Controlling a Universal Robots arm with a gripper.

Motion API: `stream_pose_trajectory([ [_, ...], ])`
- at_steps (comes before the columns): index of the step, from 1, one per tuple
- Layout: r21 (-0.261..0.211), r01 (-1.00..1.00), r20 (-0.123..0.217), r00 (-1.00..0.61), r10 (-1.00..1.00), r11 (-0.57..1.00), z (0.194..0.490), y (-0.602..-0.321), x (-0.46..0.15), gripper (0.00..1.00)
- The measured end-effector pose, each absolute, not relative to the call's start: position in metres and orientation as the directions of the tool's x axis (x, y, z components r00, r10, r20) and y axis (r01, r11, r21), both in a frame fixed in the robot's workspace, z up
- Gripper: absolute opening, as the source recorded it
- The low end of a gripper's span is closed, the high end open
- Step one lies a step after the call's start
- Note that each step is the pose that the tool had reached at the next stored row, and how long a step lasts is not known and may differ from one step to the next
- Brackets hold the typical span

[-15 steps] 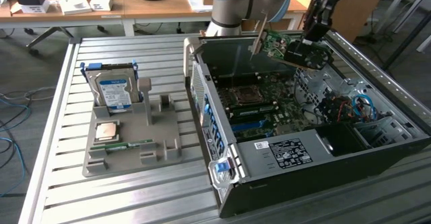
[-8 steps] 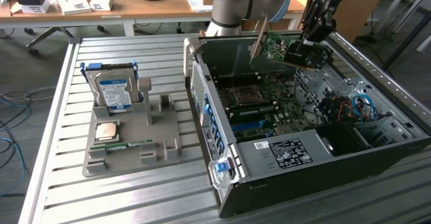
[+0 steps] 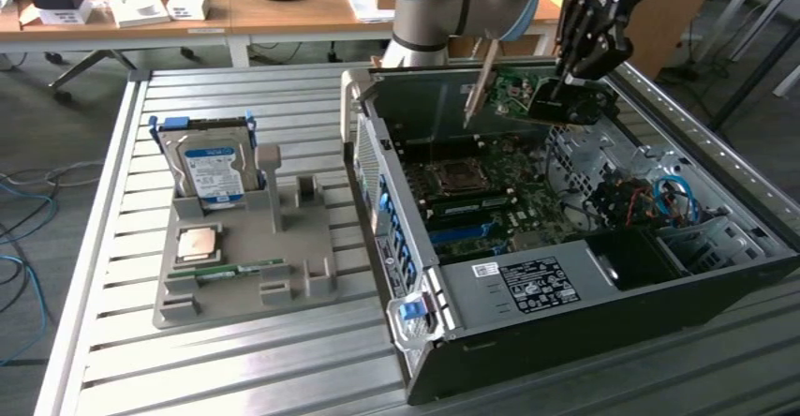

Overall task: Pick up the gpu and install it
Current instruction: 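Insert the gpu into the slot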

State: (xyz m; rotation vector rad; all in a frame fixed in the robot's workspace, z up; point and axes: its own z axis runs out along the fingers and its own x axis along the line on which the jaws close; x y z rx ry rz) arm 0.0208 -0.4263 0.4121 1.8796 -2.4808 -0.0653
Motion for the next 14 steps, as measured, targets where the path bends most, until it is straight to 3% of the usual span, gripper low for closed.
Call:
stream_pose_trajectory([
  [14, 0.051, -0.996, -0.002, -0.078, -0.997, 0.077, 0.4104, -0.4263, 0.0208, 0.26],
])
